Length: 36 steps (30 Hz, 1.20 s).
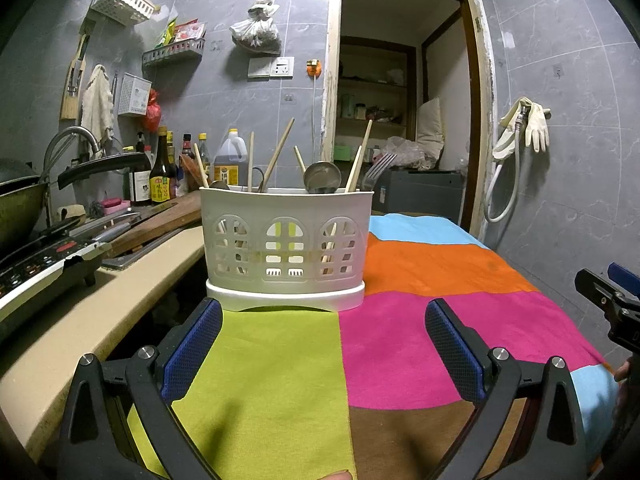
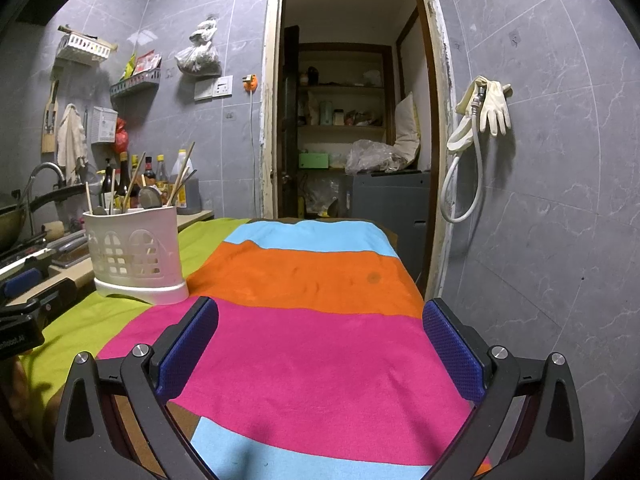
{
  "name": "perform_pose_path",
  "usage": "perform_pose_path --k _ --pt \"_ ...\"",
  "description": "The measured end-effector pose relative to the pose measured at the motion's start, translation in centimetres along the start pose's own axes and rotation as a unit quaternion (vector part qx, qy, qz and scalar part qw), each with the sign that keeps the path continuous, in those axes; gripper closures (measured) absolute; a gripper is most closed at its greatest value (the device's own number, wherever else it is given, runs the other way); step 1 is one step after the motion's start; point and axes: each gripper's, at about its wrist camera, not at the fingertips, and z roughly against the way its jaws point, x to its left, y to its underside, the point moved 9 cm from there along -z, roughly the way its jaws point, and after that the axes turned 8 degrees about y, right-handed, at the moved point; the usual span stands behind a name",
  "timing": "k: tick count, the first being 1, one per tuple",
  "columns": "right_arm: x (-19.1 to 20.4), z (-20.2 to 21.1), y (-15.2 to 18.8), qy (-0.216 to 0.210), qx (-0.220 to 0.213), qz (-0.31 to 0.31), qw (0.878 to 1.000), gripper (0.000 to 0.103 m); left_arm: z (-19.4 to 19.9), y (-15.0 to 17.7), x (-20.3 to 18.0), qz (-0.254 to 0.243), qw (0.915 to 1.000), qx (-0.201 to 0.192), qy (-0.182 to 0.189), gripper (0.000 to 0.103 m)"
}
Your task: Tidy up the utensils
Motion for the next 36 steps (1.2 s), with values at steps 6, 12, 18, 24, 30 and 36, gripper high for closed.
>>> perform_pose_path --k 6,12,18,24,30,36 --pt "0.07 -0.04 0.07 0.001 0.001 0.000 1.000 0.000 -0.06 0.01 0.00 0.000 1.0000 0.000 0.000 0.003" --pt "0.10 -0.10 0.14 0.000 0.001 0.000 1.000 0.000 -0.05 0.00 0.01 0.000 1.0000 0.000 0.000 0.003" --pt "0.28 -0.27 0.43 0.001 0.003 0.001 1.000 0.000 -0.01 0.01 0.04 -0.001 1.0000 0.000 0.000 0.003" --pt "0.38 -0.37 0.57 0.001 0.004 0.002 1.000 0.000 -0.03 0.03 -0.01 -0.002 1.0000 0.000 -0.001 0.003" --pt "0.34 -0.37 0.48 0.001 0.004 0.002 1.000 0.000 -0.02 0.04 0.02 -0.001 1.0000 0.000 0.000 0.003" --pt "0.33 -0.36 0.46 0.001 0.004 0.002 1.000 0.000 -0.02 0.04 0.05 -0.001 1.0000 0.000 -0.001 0.003"
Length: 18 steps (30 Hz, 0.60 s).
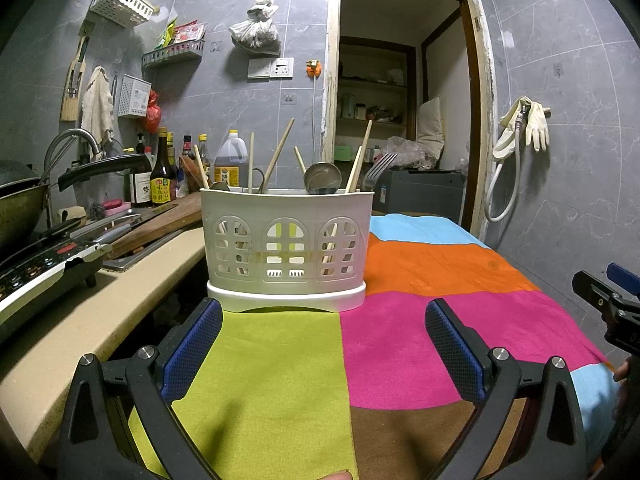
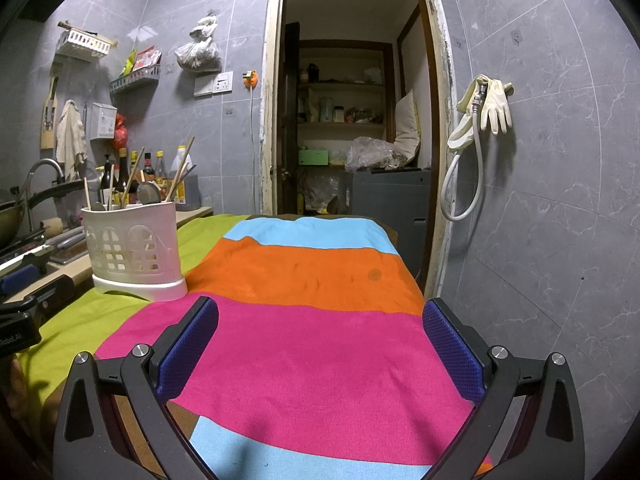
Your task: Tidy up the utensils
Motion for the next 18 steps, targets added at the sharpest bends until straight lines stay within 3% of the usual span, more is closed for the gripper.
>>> perform_pose_path --k 18 --pt "0.11 -0.15 0.18 0.001 0.001 0.001 1.000 0.000 -0.42 -0.14 0.48 0.005 1.0000 0.002 -0.007 0.003"
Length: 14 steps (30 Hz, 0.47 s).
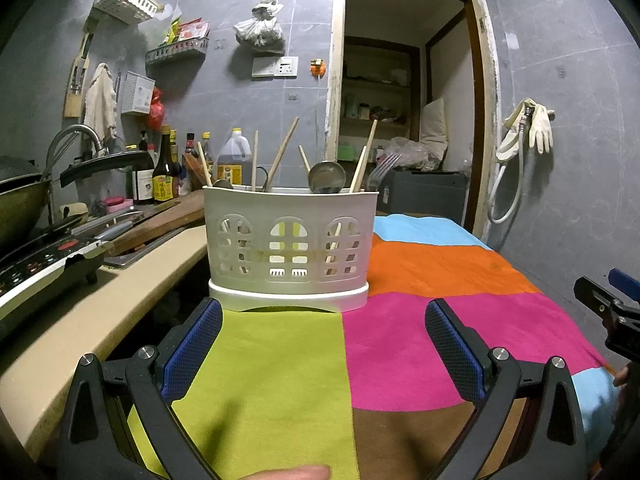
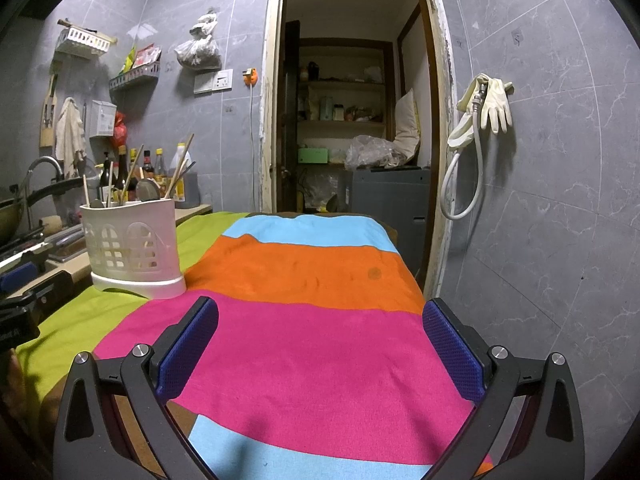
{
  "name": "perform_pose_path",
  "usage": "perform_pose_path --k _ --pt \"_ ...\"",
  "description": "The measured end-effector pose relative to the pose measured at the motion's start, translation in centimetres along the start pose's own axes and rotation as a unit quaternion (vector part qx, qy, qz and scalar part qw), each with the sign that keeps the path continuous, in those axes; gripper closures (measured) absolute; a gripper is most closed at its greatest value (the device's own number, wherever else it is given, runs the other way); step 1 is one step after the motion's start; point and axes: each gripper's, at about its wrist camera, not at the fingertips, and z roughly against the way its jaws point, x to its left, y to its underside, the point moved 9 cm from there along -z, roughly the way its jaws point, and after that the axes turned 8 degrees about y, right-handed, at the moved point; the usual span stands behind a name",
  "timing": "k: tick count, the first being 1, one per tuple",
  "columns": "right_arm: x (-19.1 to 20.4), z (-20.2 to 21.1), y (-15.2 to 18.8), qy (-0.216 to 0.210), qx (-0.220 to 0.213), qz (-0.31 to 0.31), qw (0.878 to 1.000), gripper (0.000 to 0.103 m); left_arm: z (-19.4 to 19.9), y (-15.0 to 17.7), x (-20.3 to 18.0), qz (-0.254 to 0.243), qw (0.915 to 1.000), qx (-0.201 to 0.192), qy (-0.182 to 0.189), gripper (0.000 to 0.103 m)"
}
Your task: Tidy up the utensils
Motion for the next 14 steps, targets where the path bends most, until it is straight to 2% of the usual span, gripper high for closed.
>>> perform_pose_path --k 14 --pt "-0.20 -0.09 0.19 0.000 0.001 0.000 1.000 0.000 -0.21 0.09 0.14 -0.002 1.0000 0.000 -0.003 0.003"
